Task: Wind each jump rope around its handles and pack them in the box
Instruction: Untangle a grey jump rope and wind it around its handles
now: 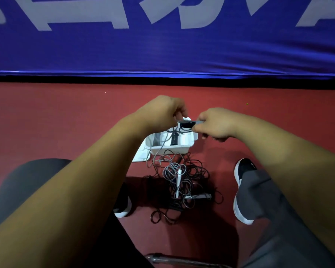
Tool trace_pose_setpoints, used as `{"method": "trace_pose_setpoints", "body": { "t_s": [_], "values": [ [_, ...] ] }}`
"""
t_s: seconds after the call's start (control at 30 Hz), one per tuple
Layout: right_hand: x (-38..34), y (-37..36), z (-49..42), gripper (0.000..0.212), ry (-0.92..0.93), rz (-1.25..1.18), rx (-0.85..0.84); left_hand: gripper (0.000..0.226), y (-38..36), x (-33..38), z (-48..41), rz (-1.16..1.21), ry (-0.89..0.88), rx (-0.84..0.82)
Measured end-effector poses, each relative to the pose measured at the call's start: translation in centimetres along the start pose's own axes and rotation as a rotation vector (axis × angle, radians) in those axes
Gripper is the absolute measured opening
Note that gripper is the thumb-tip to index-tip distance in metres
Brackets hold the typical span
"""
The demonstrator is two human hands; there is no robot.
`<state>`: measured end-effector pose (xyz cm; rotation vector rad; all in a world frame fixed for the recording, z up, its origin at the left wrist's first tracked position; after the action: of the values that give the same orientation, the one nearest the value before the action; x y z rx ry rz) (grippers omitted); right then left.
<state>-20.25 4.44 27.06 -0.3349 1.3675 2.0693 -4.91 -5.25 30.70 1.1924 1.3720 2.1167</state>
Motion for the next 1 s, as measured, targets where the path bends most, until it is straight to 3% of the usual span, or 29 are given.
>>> {"method": "trace_pose_setpoints", "body": {
  "t_s": [0.1, 0.2, 0.3, 0.5, 0.7, 0.9, 1.0],
  "values": [
    [-0.5, 0.3, -0.2, 0.034, 0.045, 0.107, 0.147, 0.021, -0.7, -0.8, -0.4, -0.043, 0.132, -0.039],
    [-0.7, -0.4, -0.4, 0.040, 0.054, -0.013, 0.237, 0.028, -1.6, -1.5, -0.5, -0.098, 0.243, -0.039],
    [-0.5, -1.1, -1.0, 0.039, 0.037, -0.160, 0.252, 0.033, -2.9, -2.7, -0.8, 0.080, 0.357, -0.064],
    [-0.6, -0.7, -0.6, 0.043, -0.055, -0.574, 0.268, 0.036, -2.1, -2.4, -1.2, 0.106, 0.276, 0.013],
    [-0.4, 0.5, -0.6, 0.058, -0.098, -0.822, 0.375, 0.016, -2.0, -1.3, -0.5, 0.817, 0.187, -0.131],
    [-0.4, 1.5, -0.2, 0.052, -0.116, -0.982, 0.393, 0.029, -1.8, -0.9, -0.7, 1.166, 0.153, -0.157],
    [-0.6, 2.4, 0.0, 0.048, -0.103, -1.002, 0.367, 0.029, -1.3, -0.9, -0.7, 1.191, 0.106, -0.154]
  ]
}}
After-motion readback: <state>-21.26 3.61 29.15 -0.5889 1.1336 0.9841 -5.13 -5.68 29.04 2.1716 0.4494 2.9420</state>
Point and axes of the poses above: each hand's wrist, its own z-axis away from the middle knuckle, its own y-axis out of the back of the hand, x = y × z, the point moved 4 cm from there along -z, towards the middle knuckle, and after that the axes turned 6 degrees about y, right-handed, at the moved point
